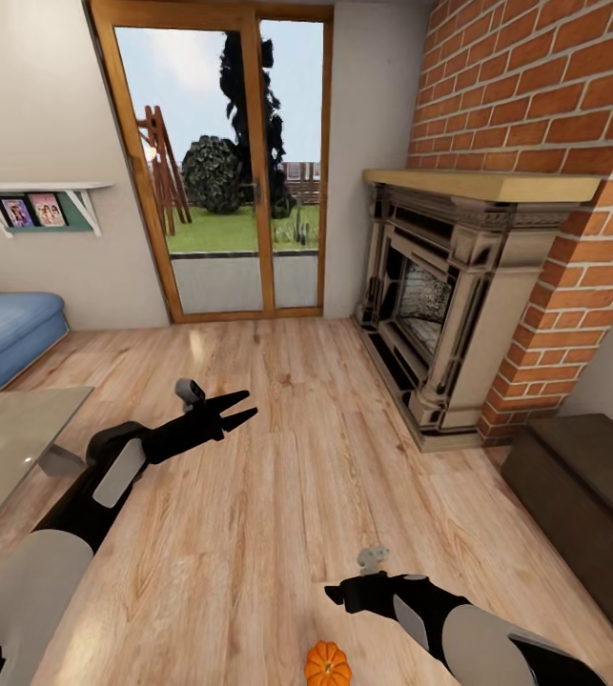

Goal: Place each of the two pumpkins and all three candles from the living room inside a cabinet in the living room (use any cabinet), then make sure every cabinet is closed, and position the cauldron so it is next to a table in the living room.

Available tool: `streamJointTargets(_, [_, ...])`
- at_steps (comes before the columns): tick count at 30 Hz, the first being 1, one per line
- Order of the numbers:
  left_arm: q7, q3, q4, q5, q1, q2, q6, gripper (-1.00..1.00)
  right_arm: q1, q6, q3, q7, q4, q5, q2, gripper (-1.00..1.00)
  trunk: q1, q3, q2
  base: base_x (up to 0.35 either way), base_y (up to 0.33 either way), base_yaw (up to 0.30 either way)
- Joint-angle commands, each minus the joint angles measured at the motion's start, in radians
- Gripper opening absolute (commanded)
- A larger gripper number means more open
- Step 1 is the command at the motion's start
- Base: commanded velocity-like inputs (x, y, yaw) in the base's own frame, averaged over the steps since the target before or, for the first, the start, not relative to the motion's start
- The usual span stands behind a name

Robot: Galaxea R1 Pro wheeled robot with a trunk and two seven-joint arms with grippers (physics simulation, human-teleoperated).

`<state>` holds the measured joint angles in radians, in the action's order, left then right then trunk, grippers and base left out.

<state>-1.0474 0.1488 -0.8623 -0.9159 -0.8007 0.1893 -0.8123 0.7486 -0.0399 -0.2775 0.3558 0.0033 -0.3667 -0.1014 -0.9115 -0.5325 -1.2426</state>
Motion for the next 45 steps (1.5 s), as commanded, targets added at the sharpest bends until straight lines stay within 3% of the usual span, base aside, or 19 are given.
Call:
streamJointTargets(1, [0.0, 0.0, 0.0, 0.0, 0.0, 0.0, 0.0, 1.0, 0.0, 0.0, 0.0, 0.0, 0.0, 0.0, 0.0, 1.0, -0.004, -0.003, -0.007, 0.0, 0.0, 0.0])
streamJointTargets(15, [0.001, 0.002, 0.0, 0.004, 0.0, -0.004, 0.0, 1.0, 0.0, 0.002, -0.003, -0.001, -0.002, 0.001, 0.013, 1.0, -0.058, -0.047, -0.105, 0.0, 0.0, 0.0])
streamJointTargets(45, [0.001, 0.002, 0.0, 0.003, 0.0, -0.004, -0.001, 1.0, 0.0, 0.008, -0.002, -0.002, -0.002, 0.002, 0.014, 1.0, -0.173, -0.141, -0.315, 0.0, 0.0, 0.0])
